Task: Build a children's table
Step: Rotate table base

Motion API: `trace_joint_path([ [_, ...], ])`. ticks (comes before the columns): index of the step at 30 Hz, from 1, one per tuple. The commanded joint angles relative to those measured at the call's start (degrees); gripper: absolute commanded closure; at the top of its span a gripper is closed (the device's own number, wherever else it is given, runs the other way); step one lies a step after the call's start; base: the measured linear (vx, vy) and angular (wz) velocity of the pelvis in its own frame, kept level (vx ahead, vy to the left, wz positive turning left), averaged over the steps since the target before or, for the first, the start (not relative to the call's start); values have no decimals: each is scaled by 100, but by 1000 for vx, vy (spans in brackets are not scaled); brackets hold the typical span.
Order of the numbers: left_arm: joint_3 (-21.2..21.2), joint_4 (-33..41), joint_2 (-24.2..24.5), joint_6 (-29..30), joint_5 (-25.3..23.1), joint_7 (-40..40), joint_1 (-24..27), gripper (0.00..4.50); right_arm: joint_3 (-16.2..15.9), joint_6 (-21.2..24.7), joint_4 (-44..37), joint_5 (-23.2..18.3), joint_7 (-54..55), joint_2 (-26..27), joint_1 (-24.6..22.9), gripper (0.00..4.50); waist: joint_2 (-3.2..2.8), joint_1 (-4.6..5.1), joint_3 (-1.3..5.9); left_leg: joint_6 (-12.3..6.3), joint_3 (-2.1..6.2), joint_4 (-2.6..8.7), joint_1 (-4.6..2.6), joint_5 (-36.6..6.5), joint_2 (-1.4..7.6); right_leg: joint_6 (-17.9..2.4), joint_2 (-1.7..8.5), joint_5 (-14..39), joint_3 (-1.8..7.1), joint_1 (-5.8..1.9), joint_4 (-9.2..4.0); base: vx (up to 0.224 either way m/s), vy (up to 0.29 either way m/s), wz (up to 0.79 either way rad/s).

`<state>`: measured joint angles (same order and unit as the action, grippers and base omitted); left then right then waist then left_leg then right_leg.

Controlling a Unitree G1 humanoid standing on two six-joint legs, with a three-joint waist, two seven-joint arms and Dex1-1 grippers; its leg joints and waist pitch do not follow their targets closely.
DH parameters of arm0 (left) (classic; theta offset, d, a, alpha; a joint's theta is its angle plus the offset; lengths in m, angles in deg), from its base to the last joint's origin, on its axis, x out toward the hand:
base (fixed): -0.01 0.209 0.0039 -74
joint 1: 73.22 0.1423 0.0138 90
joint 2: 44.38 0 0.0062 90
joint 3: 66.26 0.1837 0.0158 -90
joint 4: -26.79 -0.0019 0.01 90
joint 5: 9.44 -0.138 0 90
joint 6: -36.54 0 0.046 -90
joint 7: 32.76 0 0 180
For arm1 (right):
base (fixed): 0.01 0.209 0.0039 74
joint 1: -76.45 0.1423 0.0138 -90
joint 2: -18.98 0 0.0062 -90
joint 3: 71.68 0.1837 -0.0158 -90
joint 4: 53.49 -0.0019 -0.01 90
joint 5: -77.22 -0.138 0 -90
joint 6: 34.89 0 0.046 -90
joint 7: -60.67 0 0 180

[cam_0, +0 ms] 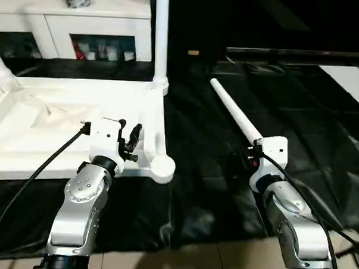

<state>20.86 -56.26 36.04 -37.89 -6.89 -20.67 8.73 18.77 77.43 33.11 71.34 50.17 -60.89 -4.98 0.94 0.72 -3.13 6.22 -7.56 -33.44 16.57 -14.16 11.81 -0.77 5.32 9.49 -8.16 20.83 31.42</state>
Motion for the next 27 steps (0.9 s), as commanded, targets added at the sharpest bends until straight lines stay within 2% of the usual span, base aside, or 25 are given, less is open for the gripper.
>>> trace_joint_path([
  [1, 41, 154, 35, 93, 3, -36, 36, 243, -27, 4, 96, 32, -15, -37, 96, 0, 22, -66, 340, -685, -110, 491, 61, -1567, 33, -1108, 233, 2289, 303, -312, -283, 115, -33, 8],
  [2, 42, 157, 38, 98, 0, -39, 37, 243, -27, 1, 107, 33, -17, -40, 103, 0, 42, -137, 357, -795, -184, 456, 32, -1227, -4, -1399, 215, 1870, 373, -322, -203, 115, -33, 8],
  [3, 37, 165, 42, 107, 1, -43, 37, 243, -29, 3, 113, 34, -22, -44, 113, 0, 57, -162, 371, -830, -202, 443, 39, -1105, -24, -1494, 202, 1699, 402, -352, -169, 128, -32, 9],
  [4, 27, 173, 43, 114, 4, -48, 41, 243, -35, 3, 119, 38, -26, -47, 120, 0, 17, -218, 412, -906, -224, 421, 12, -787, -55, -1722, 190, 1196, 436, -380, -85, 131, -16, 11],
  [5, 21, 179, 44, 124, 11, -56, 43, 243, -38, 2, 123, 39, -29, -50, 124, 0, 18, -223, 427, -983, -223, 409, 10, -585, -63, -1811, 177, 909, 437, -395, -40, 131, -16, 11],
  [6, 15, 181, 44, 130, 21, -57, 46, 243, -39, 2, 124, 40, -28, -50, 124, 0, 28, -246, 463, -1174, -206, 362, 46, -117, -97, -1941, 142, 439, 431, -458, 43, 119, -4, 6],
  [7, 16, 178, 44, 137, 34, -54, 45, 243, -34, 0, 122, 40, -23, -52, 114, 0, 21, -273, 475, -1266, -207, 338, 43, 87, -129, -1985, 134, 275, 431, -473, 68, 108, -8, 7],
  [8, 19, 176, 45, 140, 41, -50, 43, 243, -30, -1, 118, 39, -18, -53, 107, 0, 21, -305, 485, -1441, -217, 302, 8, 322, -166, -2079, 122, 53, 443, -471, 100, 108, -8, 7],
  [9, 27, 169, 43, 144, 43, -45, 35, 243, -26, 3, 107, 37, -15, -57, 96, 0, 35, -324, 480, -1589, -217, 287, -27, 434, -164, -2177, 102, -39, 452, -458, 136, 97, -5, 13],
  [10, 32, 169, 43, 152, 43, -44, 30, 243, -27, 8, 99, 34, -13, -59, 92, 0, 34, -332, 479, -1696, -212, 252, 23, 556, -202, -2188, 99, -28, 470, -527, 148, 84, -4, 9],
  [12, 37, 166, 40, 164, 43, -44, 20, 243, -25, 21, 88, 25, -10, -63, 85, 0, 55, -377, 488, -1735, -208, 195, 77, 670, -252, -2149, 97, 30, 511, -616, 150, 79, -3, 8],
  [13, 38, 163, 40, 170, 46, -41, 14, 243, -16, 44, 84, 8, -4, -59, 79, 0, 39, -392, 481, -1723, -200, 191, 51, 723, -234, -2156, 88, 44, 504, -592, 162, 62, -1, 7],
  [15, 37, 159, 44, 176, 53, -33, 11, 243, -6, 58, 83, -5, 0, -54, 72, 0, 30, -389, 492, -1715, -171, 178, 8, 901, -224, -2068, 41, 28, 492, -596, 202, 56, -3, 6],
  [16, 36, 161, 47, 177, 57, -29, 12, 243, -8, 56, 83, -3, 0, -56, 69, 0, -21, -347, 458, -1190, -231, 316, -472, 680, 8, -2057, -80, 157, 543, -264, 295, 63, -16, -15],
  [17, 37, 163, 50, 178, 65, -26, 13, 243, -11, 49, 85, 3, -1, -62, 66, 0, 0, -317, 413, -1045, -219, 371, -518, 576, 76, -1999, -91, 131, 524, -196, 329, 63, -16, -15],
  [18, 35, 164, 52, 181, 69, -27, 14, 243, -13, 50, 90, 6, 0, -63, 66, 0, 80, -366, 340, -831, -389, 401, -518, -115, -34, -2060, -40, 190, 632, -241, 263, 60, -10, -31],
  [19, 34, 165, 54, 184, 72, -29, 15, 243, -15, 52, 94, 8, 2, -63, 66, 0, 151, -392, 331, -704, -468, 342, -351, -437, -200, -2137, -84, 289, 804, -472, 210, 51, 12, -18],
  [20, 34, 168, 56, 185, 74, -31, 17, 243, -27, 41, 98, 20, -5, -73, 67, 0, 254, -560, 378, -876, -281, -48, 276, -580, -409, -1987, 243, 798, 1142, -1115, -31, 51, 12, -18],
  [21, 35, 169, 57, 185, 74, -31, 19, 243, -31, 38, 99, 23, -7, -76, 66, 0, 99, -719, 384, -848, -215, -149, 160, -528, -298, -2270, 502, 1046, 1242, -1027, -155, 0, 0, 0],
  [22, 34, 173, 58, 187, 75, -35, 22, 243, -46, 26, 106, 34, -15, -83, 67, 0, -18, -659, 328, -588, -134, 5, 329, 119, -75, -2289, 260, 903, 1043, -935, -64, 0, 0, 0],
  [23, 32, 177, 57, 189, 76, -39, 24, 243, -54, 20, 111, 37, -20, -86, 68, 0, -87, -602, 345, -523, -145, 196, 222, 314, -33, -2013, 36, 724, 829, -760, 72, 0, 0, 0],
  [24, 31, 180, 56, 192, 75, -44, 26, 243, -63, 17, 119, 41, -25, -87, 71, 0, -117, -385, 345, -735, 53, 379, -173, 404, 106, -1495, -194, 560, 542, -409, 306, 0, 0, 0],
  [25, 28, 184, 55, 194, 75, -49, 29, 243, -75, 13, 127, 47, -30, -88, 76, 0, -92, -244, 400, -1276, 275, 346, -614, 499, 235, -1326, -127, 502, 454, -70, 442, 91, -11, 5],
  [26, 25, 187, 54, 192, 75, -52, 32, 243, -83, 12, 130, 50, -34, -89, 78, 0, 3, -204, 392, -1773, 254, 295, -664, 366, 220, -1357, 16, 408, 490, -35, 400, 91, -11, 5],
  [27, 23, 191, 56, 194, 76, -56, 35, 243, -89, 12, 131, 50, -38, -93, 79, 0, 3, -204, 392, -1773, 254, 295, -664, 366, 220, -1357, 16, 408, 490, -35, 400, 83, 19, 11],
])
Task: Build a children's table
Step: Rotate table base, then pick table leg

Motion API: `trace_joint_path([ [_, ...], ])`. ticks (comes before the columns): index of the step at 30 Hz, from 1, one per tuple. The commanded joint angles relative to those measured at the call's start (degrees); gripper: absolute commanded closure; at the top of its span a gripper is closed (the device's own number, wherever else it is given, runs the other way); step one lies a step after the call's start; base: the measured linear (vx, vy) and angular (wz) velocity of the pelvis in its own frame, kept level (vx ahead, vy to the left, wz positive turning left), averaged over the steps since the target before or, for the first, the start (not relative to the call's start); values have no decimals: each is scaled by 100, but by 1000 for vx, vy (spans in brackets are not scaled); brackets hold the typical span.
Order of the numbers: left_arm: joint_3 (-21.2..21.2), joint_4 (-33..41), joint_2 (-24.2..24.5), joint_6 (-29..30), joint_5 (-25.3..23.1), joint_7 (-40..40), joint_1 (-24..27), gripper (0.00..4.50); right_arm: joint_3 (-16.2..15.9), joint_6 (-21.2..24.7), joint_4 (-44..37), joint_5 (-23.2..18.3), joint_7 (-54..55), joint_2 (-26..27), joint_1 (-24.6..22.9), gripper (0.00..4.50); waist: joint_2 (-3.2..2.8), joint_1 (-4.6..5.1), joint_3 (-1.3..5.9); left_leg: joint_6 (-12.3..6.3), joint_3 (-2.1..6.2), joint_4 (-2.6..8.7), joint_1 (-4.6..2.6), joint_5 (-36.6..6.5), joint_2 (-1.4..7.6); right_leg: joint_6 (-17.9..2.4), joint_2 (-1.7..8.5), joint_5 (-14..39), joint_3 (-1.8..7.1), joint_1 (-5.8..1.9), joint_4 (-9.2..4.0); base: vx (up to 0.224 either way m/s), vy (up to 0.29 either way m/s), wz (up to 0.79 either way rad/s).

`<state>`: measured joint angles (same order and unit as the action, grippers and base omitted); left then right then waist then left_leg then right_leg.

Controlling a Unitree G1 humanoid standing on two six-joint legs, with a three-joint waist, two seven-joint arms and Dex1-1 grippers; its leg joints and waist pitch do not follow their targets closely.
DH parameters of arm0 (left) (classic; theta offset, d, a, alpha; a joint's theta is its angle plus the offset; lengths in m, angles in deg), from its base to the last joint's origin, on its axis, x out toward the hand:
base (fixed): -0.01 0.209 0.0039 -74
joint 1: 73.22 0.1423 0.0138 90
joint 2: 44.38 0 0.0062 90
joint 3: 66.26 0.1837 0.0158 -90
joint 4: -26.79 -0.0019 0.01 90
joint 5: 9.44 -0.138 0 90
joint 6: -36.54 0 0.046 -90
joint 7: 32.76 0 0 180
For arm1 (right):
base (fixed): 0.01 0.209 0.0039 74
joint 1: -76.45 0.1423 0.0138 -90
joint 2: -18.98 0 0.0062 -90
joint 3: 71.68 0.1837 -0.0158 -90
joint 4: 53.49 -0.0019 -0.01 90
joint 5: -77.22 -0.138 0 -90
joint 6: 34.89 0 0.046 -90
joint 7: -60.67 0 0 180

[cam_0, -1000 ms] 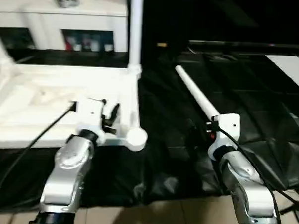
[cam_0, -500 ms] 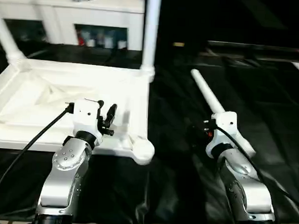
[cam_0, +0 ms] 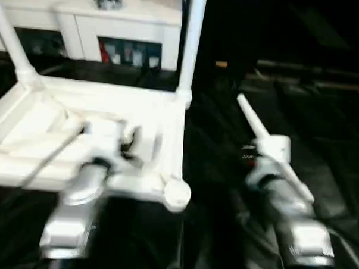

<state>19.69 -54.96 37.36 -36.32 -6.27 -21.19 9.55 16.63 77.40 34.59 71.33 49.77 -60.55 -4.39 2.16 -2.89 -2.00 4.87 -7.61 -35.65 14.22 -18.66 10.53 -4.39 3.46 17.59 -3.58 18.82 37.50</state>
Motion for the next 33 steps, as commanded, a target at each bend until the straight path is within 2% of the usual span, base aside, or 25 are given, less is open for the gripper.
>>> trace_joint_path([
  [1, 138, 65, -77, 39, 16, -8, -44, 243, 118, 12, -17, 50, -3, -132, 21, 0, 80, -22, 325, -1873, -79, 225, 235, 1033, -232, -1214, 277, -812, 381, -572, -410, 0, 0, 0],
  [2, 137, 70, -75, 42, 18, -10, -44, 243, 111, 12, -18, 46, -4, -139, 22, 0, 39, -133, 292, -1791, -96, 185, 403, 932, -288, -1329, 388, -628, 508, -703, -523, 0, 0, 0],
  [3, 135, 75, -77, 42, 22, -13, -41, 243, 108, 11, -18, 41, -5, -143, 22, 0, 59, -223, 340, -1549, -57, 39, 575, 893, -266, -1556, 442, -578, 653, -879, -596, 55, 40, 13],
  [4, 135, 75, -77, 42, 22, -13, -41, 243, 108, 11, -18, 41, -5, -143, 22, 0, -8, -244, 319, -1298, -26, 98, 615, 1117, -217, -1675, 324, -880, 606, -867, -540, 73, 29, 18],
  [5, 146, 82, -67, 44, 38, -33, -36, 243, 104, 5, -11, 42, -14, -152, 27, 0, -64, -224, 325, -1205, -13, 208, 500, 1322, -179, -1628, 195, -1093, 483, -768, -460, 73, 29, 18],
  [6, 143, 89, -70, 28, 52, -35, -32, 243, 104, 6, -4, 46, -13, -155, 33, 0, -106, -162, 361, -1211, 46, 295, 284, 1692, -134, -1495, 25, -1359, 324, -613, -330, 128, -28, 19],
  [7, 136, 97, -75, 11, 64, -33, -26, 243, 102, 6, 3, 49, -9, -160, 39, 0, -135, 267, 533, -2457, 867, 238, -842, 3934, 477, -530, 14, -966, -15, 568, 249, 128, -96, 2],
  [8, 132, 100, -78, 7, 62, -33, -23, 243, 118, 33, 1, 39, 8, -158, 54, 0, -135, 280, 526, -2919, 1054, 169, -977, 4851, 657, -126, 207, -569, 38, 859, 326, 128, -96, 2],
  [9, 132, 100, -77, 13, 54, -33, -21, 243, 142, 80, -6, 29, 31, -158, 74, 0, 42, 238, 486, -2937, 976, -17, -617, 5557, 392, 179, 524, -1179, 320, 828, 104, -5, -106, -22],
  [10, 134, 101, -73, 13, 47, -34, -19, 243, 150, 127, -14, 24, 45, -161, 82, 0, 386, 46, 527, -2082, 411, -272, 433, 4282, -607, 224, 369, -3304, 664, -244, 40, -51, -36, 5],
  [11, 140, 102, -65, 6, 33, -30, -16, 243, 164, 208, -28, 15, 66, -168, 96, 0, 354, -118, 512, -1787, 328, -443, 658, 3368, -632, -249, 692, -4728, 987, -452, 11, -51, -36, 5],
  [12, 147, 104, -57, -7, 20, -22, -14, 243, 173, 272, -37, 7, 80, -176, 107, 0, 345, -219, 415, -1467, 375, -517, 895, 2405, -404, -694, 898, -6110, 1211, -501, -55, -46, 42, 44],
  [13, 204, 122, -3, -73, -1, 70, 10, 243, 202, 448, -60, -17, 81, -223, 144, 0, 242, -235, 377, -417, 240, -14, 774, 1847, -240, -921, 223, -7278, 777, -362, 80, -134, 42, 24],
  [14, 237, 136, 30, -98, -6, 123, 25, 243, 234, 541, -71, -62, 54, -251, 169, 0, 100, -197, 382, -259, 230, 116, 675, 2068, -190, -856, 120, -6558, 623, -299, 99, -134, 42, 24],
  [15, 269, 146, 66, -99, 2, 178, 37, 243, 276, 620, -79, -106, 21, -285, 201, 0, -24, -109, 349, -211, 233, 167, 609, 2121, -99, -679, 12, -4878, 527, -165, 19, -150, -7, -1],
  [16, 318, 150, 132, -61, 33, 276, 42, 243, 354, 731, -76, -144, -2, -345, 267, 0, -79, -78, 315, -29, 236, 234, 479, 1710, 15, -688, 75, -3211, 478, -51, -108, -73, -29, 3],
  [18, 368, 141, 243, -10, 80, 446, 33, 243, 480, 930, 7, -150, 42, -443, 421, 0, -86, -69, 275, 94, 205, 308, 413, 1042, 74, -725, 138, -2035, 448, -1, -228, -75, -17, 9],
  [19, 393, 123, 317, 3, 91, 554, 18, 243, 527, 1048, 62, -161, 44, -516, 515, 0, -28, -88, 185, 217, 96, 415, 394, -205, 101, -648, 185, -615, 475, 14, -376, -114, 0, 15],
  [20, 412, 107, 378, 44, 148, 696, 4, 243, 543, 1157, 127, -121, 52, -611, 607, 0, -6, -103, 161, 229, 63, 451, 384, -489, 98, -585, 199, -157, 492, 17, -424, -114, 0, 15],
  [21, 419, 101, 397, 60, 169, 746, -1, 223, 545, 1193, 147, -104, 54, -645, 637, 0, 12, -138, 124, 231, -5, 483, 330, -935, 87, -426, 233, 731, 523, 76, -524, -107, -14, 12],
  [22, 494, 126, 517, 149, 283, 1011, 0, 213, 592, 1384, 245, -67, 66, -764, 775, 0, 42, -134, 102, 222, -9, 505, 341, -1023, 86, -340, 247, 1073, 540, 86, -554, -99, -19, 3],
  [23, 543, 152, 588, 201, 349, 1158, 6, 213, 626, 1492, 297, -54, 74, -817, 849, 0, 26, -149, 105, 248, -2, 536, 378, -1046, 75, -193, 268, 1516, 567, 86, -584, -99, -19, 3],
  [25, 687, 213, 829, 316, 397, 1451, 7, 204, 633, 1766, 446, 30, 52, -1003, 1039, 0, 30, -176, 135, 272, -1, 547, 424, -810, 80, -85, 273, 1328, 572, 102, -575, -76, -16, -3],
  [29, 792, 274, 1126, 437, 476, 1874, -23, 171, 648, 2081, 642, 85, 17, -1263, 1296, 0, 58, -190, 172, 251, -24, 518, 499, -424, 63, -137, 255, 812, 563, 100, -535, -16, -4, 0],
  [33, 811, 530, 1345, 699, 778, 2317, -17, 135, 671, 2534, 821, 115, 11, -1596, 1573, 0, 59, -203, 247, 208, -52, 454, 566, 353, 38, -327, 197, -496, 532, 81, -403, 0, 0, 0],
])
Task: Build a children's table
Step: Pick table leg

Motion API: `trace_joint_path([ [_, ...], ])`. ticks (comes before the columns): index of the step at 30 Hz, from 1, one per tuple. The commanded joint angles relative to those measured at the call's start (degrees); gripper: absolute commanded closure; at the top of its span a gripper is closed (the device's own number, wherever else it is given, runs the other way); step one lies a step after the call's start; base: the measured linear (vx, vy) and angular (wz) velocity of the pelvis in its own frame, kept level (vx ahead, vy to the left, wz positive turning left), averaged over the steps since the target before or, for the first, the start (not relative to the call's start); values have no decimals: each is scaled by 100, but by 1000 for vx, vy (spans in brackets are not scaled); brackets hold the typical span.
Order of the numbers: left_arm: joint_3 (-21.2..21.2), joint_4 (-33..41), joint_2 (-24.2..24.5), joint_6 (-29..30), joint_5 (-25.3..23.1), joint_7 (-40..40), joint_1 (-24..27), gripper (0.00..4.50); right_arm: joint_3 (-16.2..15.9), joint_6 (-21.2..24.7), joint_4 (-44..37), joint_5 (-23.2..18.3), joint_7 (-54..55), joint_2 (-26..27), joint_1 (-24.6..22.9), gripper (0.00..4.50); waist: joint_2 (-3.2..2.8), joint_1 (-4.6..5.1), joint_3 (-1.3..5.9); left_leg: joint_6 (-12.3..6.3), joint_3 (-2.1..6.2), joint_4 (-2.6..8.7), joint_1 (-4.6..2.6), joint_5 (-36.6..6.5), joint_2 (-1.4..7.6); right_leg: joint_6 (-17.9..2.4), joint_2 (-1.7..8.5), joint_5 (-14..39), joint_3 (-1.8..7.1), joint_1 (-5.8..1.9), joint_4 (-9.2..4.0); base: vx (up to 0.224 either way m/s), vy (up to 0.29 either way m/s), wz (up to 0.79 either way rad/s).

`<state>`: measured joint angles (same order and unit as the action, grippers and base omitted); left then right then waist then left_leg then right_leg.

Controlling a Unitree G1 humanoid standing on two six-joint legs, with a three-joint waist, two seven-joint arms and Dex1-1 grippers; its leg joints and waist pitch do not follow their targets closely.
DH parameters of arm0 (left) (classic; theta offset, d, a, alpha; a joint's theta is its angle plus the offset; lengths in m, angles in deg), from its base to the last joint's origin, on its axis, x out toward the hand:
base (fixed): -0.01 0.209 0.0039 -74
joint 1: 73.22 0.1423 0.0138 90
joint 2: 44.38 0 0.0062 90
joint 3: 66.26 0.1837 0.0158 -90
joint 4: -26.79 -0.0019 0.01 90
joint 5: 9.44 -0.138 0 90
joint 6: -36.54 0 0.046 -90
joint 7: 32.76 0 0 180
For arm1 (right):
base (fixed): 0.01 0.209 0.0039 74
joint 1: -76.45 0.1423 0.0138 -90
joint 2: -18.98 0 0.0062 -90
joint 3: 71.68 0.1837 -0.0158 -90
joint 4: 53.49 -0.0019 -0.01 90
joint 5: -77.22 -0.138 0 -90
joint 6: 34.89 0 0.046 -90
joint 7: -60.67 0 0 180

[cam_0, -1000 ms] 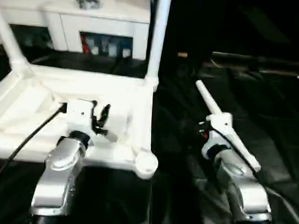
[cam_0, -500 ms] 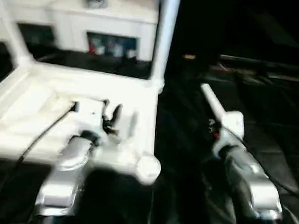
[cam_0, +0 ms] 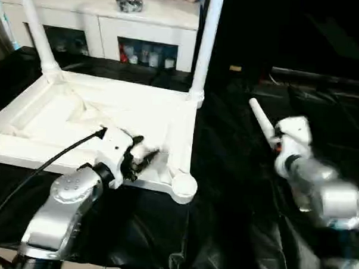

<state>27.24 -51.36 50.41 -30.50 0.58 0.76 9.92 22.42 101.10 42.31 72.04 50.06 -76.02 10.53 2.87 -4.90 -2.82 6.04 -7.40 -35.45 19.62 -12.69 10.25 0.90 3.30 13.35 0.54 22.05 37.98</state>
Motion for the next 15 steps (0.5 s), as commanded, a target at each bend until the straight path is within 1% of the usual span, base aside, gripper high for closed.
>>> trace_joint_path([
  [1, 66, 271, 124, 207, 174, 230, -45, 128, 83, 426, 118, 95, -41, -196, 191, 0, -7, 3, 322, 82, -80, 433, 42, -215, 61, -872, 205, -145, 114, -241, -448, 0, 0, 0],
  [2, 64, 318, 152, 247, 202, 254, -38, 123, 69, 624, 202, 155, -22, -289, 265, 0, -1, -4, 321, 67, -84, 429, 55, -196, 60, -896, 206, -181, 108, -247, -448, 0, 0, 0],
  [3, 48, 347, 157, 324, 238, 249, -32, 123, 71, 688, 274, 170, -47, -351, 304, 0, -5, 0, 322, 67, -87, 429, 51, -209, 62, -917, 205, -180, 106, -247, -449, 0, 0, 0],
  [4, 45, 369, 180, 370, 275, 256, -28, 106, 40, 806, 361, 184, -107, -432, 352, 0, 6, -2, 305, 75, -98, 435, 68, -279, 68, -942, 213, -71, 106, -254, -469, 0, 0, 0],
  [5, 47, 388, 202, 386, 306, 283, -21, 94, 14, 908, 437, 193, -144, -497, 393, 0, 9, -3, 309, 68, -103, 429, 63, -298, 68, -948, 215, -51, 108, -253, -469, 0, 0, 0],
  [6, 53, 402, 216, 392, 320, 299, -13, 86, 26, 954, 502, 189, -158, -540, 420, 0, 27, -8, 310, 46, -112, 430, 51, -332, 73, -978, 220, -2, 106, -240, -480, 0, 0, 0],
  [7, 56, 415, 228, 399, 332, 319, -4, 84, 23, 1016, 559, 206, -152, -580, 446, 0, 22, -14, 308, 40, -109, 433, 60, -315, 76, -992, 225, -11, 108, -249, -476, 0, 0, 0],
  [8, 58, 445, 259, 432, 368, 383, 12, 72, 9, 1100, 654, 215, -141, -643, 489, 0, 44, -12, 307, 28, -113, 437, 74, -251, 86, -995, 228, -45, 100, -261, -476, 0, 0, 0],
  [9, 58, 445, 259, 432, 368, 383, 12, 72, 9, 1100, 654, 215, -141, -643, 489, 0, 41, -11, 307, 31, -113, 437, 72, -245, 83, -994, 226, -24, 97, -259, -473, 0, 0, 0],
  [10, 53, 546, 337, 521, 479, 506, 58, 58, 46, 1295, 770, 171, -141, -703, 558, 0, 73, -17, 303, 29, -124, 436, 72, -254, 87, -977, 232, 57, 100, -259, -479, 0, 0, 0],
  [12, 38, 634, 386, 591, 575, 586, 101, 58, 83, 1410, 819, 143, -146, -728, 585, 0, 57, -10, 293, 61, -129, 445, 65, -342, 97, -976, 237, 247, 94, -239, -485, 0, 0, 0],
  [13, 28, 720, 434, 651, 645, 657, 145, 58, 100, 1531, 862, 115, -181, -750, 603, 0, 91, -2, 281, 71, -147, 447, 72, -380, 106, -953, 233, 331, 96, -239, -497, 0, 0, 0],
  [14, 24, 770, 472, 689, 686, 694, 170, 58, 98, 1628, 893, 93, -239, -768, 614, 0, 92, -3, 281, 72, -154, 450, 71, -390, 109, -942, 235, 379, 94, -239, -497, 0, 0, 0],
  [15, 21, 806, 505, 711, 720, 729, 189, 58, 60, 1741, 923, 88, -295, -800, 622, 0, 72, -3, 281, 76, -166, 449, 65, -387, 120, -938, 238, 396, 98, -224, -497, 0, 0, 0],
])
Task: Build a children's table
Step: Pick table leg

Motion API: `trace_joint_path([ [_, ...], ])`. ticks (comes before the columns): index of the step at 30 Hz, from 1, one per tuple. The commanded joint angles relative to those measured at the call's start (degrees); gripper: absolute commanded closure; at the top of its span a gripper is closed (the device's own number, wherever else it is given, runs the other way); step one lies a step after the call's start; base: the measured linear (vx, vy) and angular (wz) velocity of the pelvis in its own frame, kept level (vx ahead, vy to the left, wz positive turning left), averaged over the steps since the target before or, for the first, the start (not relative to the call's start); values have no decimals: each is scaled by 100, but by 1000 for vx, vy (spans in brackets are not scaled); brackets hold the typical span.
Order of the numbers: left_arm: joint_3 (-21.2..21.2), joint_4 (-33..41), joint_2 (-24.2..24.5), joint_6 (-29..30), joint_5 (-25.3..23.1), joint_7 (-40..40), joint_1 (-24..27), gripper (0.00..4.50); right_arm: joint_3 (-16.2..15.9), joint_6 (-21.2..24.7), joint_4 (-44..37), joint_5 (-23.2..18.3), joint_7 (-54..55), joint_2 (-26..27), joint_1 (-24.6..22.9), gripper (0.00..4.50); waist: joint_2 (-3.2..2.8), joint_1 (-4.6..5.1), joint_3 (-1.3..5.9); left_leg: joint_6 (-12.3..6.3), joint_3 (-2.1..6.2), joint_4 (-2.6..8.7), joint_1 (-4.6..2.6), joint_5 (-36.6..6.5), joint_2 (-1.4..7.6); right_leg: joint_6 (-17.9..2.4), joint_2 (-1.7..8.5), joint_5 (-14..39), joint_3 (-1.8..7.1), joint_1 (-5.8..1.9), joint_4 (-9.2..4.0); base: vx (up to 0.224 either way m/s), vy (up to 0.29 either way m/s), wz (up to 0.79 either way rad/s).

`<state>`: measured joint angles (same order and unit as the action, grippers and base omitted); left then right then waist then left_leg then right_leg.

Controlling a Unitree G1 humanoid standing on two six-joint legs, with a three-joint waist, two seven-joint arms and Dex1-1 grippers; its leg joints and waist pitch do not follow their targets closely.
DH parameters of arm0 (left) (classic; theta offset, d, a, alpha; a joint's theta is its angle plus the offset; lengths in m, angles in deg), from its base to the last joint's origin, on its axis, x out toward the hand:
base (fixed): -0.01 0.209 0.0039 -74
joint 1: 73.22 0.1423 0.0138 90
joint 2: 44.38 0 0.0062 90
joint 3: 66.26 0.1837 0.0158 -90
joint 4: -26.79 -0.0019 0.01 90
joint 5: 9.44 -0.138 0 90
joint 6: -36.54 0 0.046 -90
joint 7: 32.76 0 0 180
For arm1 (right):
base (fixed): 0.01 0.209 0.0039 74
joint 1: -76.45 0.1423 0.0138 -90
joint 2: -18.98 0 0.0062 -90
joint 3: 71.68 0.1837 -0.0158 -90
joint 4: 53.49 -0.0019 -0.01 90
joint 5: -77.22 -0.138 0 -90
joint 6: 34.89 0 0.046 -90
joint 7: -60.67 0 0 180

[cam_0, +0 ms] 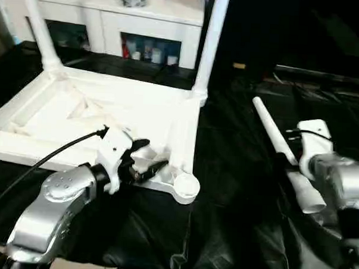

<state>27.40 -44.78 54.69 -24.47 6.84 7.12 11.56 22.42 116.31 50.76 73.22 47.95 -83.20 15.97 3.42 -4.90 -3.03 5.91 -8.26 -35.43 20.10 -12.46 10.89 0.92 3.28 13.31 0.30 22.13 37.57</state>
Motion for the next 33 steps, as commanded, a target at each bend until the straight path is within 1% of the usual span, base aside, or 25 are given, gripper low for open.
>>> trace_joint_path([
  [1, 5, 148, 77, 109, 94, 93, 25, 58, 60, 220, 78, -30, -84, -83, 79, 0, 18, -3, 296, 105, -84, 450, 11, -435, 64, -926, 237, 416, 120, -221, -465, 0, 0, 0],
  [2, 1, 179, 108, 118, 130, 132, 43, 58, 56, 288, 108, -60, -138, -96, 70, 0, 18, -4, 299, 109, -90, 448, 0, -432, 65, -927, 236, 407, 120, -213, -466, 0, 0, 0],
  [3, -9, 225, 145, 149, 214, 203, 62, 58, 51, 380, 143, -106, -192, -110, 58, 0, 45, -8, 299, 93, -99, 443, -4, -412, 64, -942, 235, 361, 123, -213, -466, 0, 0, 0],
  [5, -46, 347, 216, 287, 455, 370, 95, 58, 56, 523, 244, -176, -248, -119, 22, 0, 33, -17, 306, 98, -96, 446, -2, -325, 65, -996, 237, 217, 117, -218, -438, 0, 0, 0],
  [6, -73, 414, 253, 373, 583, 459, 104, 58, 102, 563, 301, -222, -261, -96, 4, 0, 31, -17, 299, 120, -98, 450, 1, -331, 64, -1030, 236, 186, 110, -215, -436, 0, 0, 0],
  [8, -98, 480, 313, 453, 703, 559, 112, 58, 133, 595, 339, -260, -289, -75, -26, 0, 43, -21, 303, 121, -105, 444, 2, -318, 66, -1043, 236, 127, 112, -224, -433, 0, 0, 0],
  [10, -85, 520, 400, 501, 749, 655, 111, 46, 110, 648, 357, -256, -330, -78, -65, 28, 33, -23, 291, 123, -105, 453, 9, -347, 64, -1020, 236, 231, 114, -223, -449, 0, 0, 0],
  [11, -85, 520, 400, 501, 749, 655, 111, 46, 110, 648, 357, -256, -330, -78, -65, 28, 30, -21, 289, 134, -105, 455, 9, -364, 69, -1011, 238, 258, 112, -220, -451, 0, 0, 0],
  [12, -75, 527, 433, 514, 754, 688, 110, 46, 104, 670, 360, -253, -346, -77, -79, 38, 36, -19, 287, 148, -107, 455, 6, -397, 67, -990, 237, 323, 113, -220, -460, 0, 0, 0],
  [13, -32, 549, 528, 520, 746, 785, 115, 46, 76, 700, 404, -248, -387, -71, -120, 47, 27, -18, 282, 167, -103, 464, 8, -443, 68, -973, 240, 409, 112, -217, -467, 0, 0, 0],
  [17, -19, 662, 655, 574, 856, 871, 163, 46, 42, 708, 489, -251, -402, -50, -169, 82, 26, -16, 286, 194, -102, 466, 11, -438, 73, -978, 243, 399, 111, -217, -464, 0, 0, 0],
  [18, -18, 678, 709, 607, 901, 898, 162, 46, 42, 699, 552, -280, -405, -59, -179, 92, 9, -19, 289, 204, -98, 465, 7, -425, 75, -991, 243, 344, 109, -216, -456, 0, 0, 0],
  [20, -4, 671, 752, 581, 886, 933, 152, 46, 49, 675, 608, -287, -406, -67, -193, 111, 12, -17, 283, 215, -101, 469, 12, -452, 69, -997, 238, 363, 108, -215, -464, 0, 0, 0],
  [21, -2, 652, 787, 565, 879, 963, 140, 46, 62, 656, 652, -284, -411, -69, -210, 116, 1, -17, 279, 227, -100, 473, 11, -511, 70, -981, 240, 451, 109, -215, -471, 0, 0, 0],
  [22, -8, 639, 795, 565, 884, 972, 134, 46, 65, 656, 657, -279, -414, -65, -218, 135, -3, -18, 280, 235, -100, 474, 5, -533, 73, -970, 244, 494, 112, -212, -477, 0, 0, 0],
  [23, -4, 610, 823, 550, 871, 991, 120, 46, 69, 653, 656, -273, -416, -60, -237, 147, -27, -12, 277, 259, -95, 480, 3, -570, 77, -971, 241, 527, 109, -206, -479, 0, 0, 0],
  [24, -2, 589, 830, 533, 860, 998, 110, 46, 72, 653, 653, -272, -415, -58, -247, 147, -35, -11, 277, 270, -96, 480, -1, -589, 77, -974, 240, 528, 108, -202, -481, 0, 0, 0],
  [25, 5, 536, 846, 494, 837, 1014, 86, 46, 81, 652, 653, -269, -411, -50, -267, 161, -45, -12, 278, 279, -96, 481, -8, -626, 77, -977, 238, 534, 108, -197, -480, 0, 0, 0],
  [26, 9, 513, 852, 477, 827, 1020, 76, 46, 87, 652, 655, -268, -408, -47, -274, 168, -36, -10, 279, 278, -99, 480, -9, -628, 77, -978, 236, 522, 110, -198, -485, 0, 0, 0],
  [27, 16, 466, 860, 434, 800, 1026, 55, 46, 104, 651, 656, -269, -399, -39, -288, 168, -48, -12, 276, 291, -96, 485, -7, -653, 78, -984, 237, 523, 110, -198, -490, 0, 0, 0],
  [28, 20, 438, 867, 417, 791, 1023, 40, 46, 126, 650, 653, -273, -384, -32, -302, 191, -45, -13, 276, 296, -95, 486, -4, -660, 79, -987, 237, 519, 109, -202, -487, 0, 0, 0],
  [29, 23, 425, 879, 403, 788, 1014, 31, 46, 186, 639, 640, -285, -341, -10, -319, 191, -67, -11, 278, 315, -91, 490, -8, -685, 79, -992, 236, 512, 107, -200, -486, 0, 0, 0],
  [30, 21, 424, 885, 388, 779, 996, 26, 46, 249, 625, 628, -299, -305, 10, -331, 191, -60, -14, 282, 319, -92, 487, -8, -683, 79, -997, 238, 479, 108, -205, -483, 0, 0, 0],
  [31, 7, 428, 881, 378, 775, 968, 27, 46, 325, 606, 620, -316, -268, 29, -340, 211, -56, -14, 285, 325, -91, 488, -7, -653, 80, -1002, 237, 425, 106, -208, -477, 0, 0, 0],
  [33, -31, 425, 863, 331, 755, 923, 38, 46, 561, 535, 605, -364, -153, 95, -343, 229, -67, -10, 289, 329, -92, 487, -8, -612, 81, -1012, 235, 336, 107, -209, -470, 0, 0, 0],
])
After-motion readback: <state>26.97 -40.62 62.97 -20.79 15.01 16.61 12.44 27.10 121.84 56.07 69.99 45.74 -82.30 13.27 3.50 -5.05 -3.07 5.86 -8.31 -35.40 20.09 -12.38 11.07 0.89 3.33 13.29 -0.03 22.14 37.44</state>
